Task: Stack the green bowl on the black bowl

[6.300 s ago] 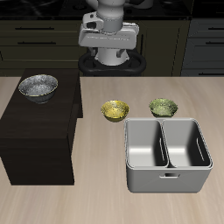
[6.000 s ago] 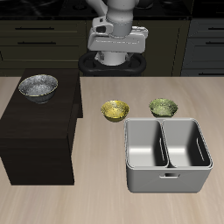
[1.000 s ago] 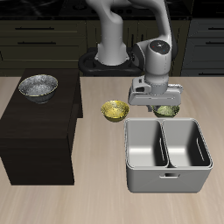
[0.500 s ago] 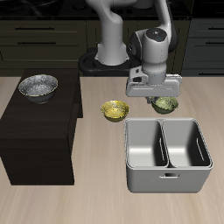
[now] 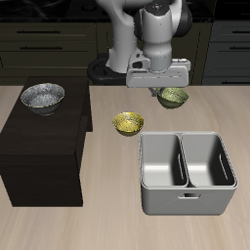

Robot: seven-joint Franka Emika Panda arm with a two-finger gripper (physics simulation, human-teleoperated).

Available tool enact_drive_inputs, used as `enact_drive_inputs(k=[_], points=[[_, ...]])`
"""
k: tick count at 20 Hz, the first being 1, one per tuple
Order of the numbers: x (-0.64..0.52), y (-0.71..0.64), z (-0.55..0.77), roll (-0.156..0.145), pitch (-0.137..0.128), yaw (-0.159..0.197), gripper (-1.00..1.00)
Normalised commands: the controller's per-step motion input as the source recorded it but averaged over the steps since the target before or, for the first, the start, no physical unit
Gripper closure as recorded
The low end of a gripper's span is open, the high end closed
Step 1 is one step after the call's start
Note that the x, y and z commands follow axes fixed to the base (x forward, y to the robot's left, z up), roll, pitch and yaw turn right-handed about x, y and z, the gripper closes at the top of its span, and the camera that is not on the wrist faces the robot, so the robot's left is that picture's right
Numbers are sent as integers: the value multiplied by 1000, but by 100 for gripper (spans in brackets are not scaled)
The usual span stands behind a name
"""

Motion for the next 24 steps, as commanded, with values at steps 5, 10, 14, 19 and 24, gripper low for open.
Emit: enact_drive_inputs(k=[5,10,14,19,24], points=[[28,-293,477,73,23,-26,100],[26,-164,448,15,-55,68,100],[56,-162,439,29,-19,47,100],[33,-77,365,24,-28,32,100],[23,-117,344,33,-28,9,100]])
